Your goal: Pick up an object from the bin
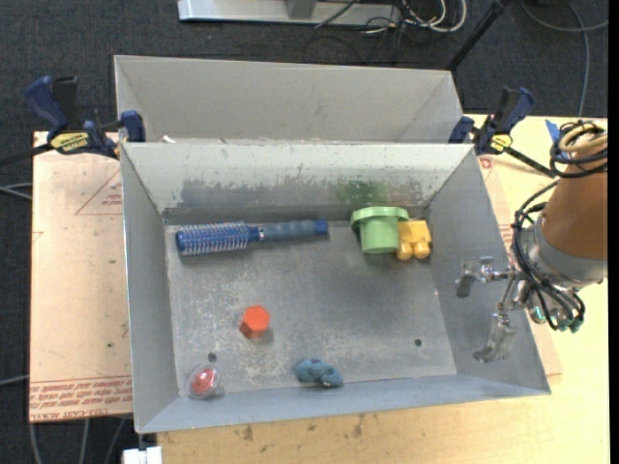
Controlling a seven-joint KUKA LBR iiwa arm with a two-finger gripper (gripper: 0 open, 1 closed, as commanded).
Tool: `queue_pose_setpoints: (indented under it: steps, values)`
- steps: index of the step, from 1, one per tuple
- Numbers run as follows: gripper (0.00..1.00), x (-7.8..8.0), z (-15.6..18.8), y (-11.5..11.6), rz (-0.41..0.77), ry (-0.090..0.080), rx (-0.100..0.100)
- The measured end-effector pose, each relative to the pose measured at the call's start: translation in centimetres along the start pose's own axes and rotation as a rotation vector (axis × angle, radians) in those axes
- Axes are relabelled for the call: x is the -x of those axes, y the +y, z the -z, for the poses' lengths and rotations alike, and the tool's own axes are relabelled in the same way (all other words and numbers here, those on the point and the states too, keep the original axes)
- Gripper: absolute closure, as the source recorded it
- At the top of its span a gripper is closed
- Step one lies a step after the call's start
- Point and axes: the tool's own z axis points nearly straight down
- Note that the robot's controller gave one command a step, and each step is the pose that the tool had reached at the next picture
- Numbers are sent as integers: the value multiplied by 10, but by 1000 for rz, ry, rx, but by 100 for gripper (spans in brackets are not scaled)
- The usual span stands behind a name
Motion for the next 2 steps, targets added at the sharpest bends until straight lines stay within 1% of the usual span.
queue_pose_setpoints:
  steps: [1, 2]
  values:
    - [0, 74, -131, 2, -46, -7, 1]
    - [0, 172, -94, 10, -15, -20, -2]
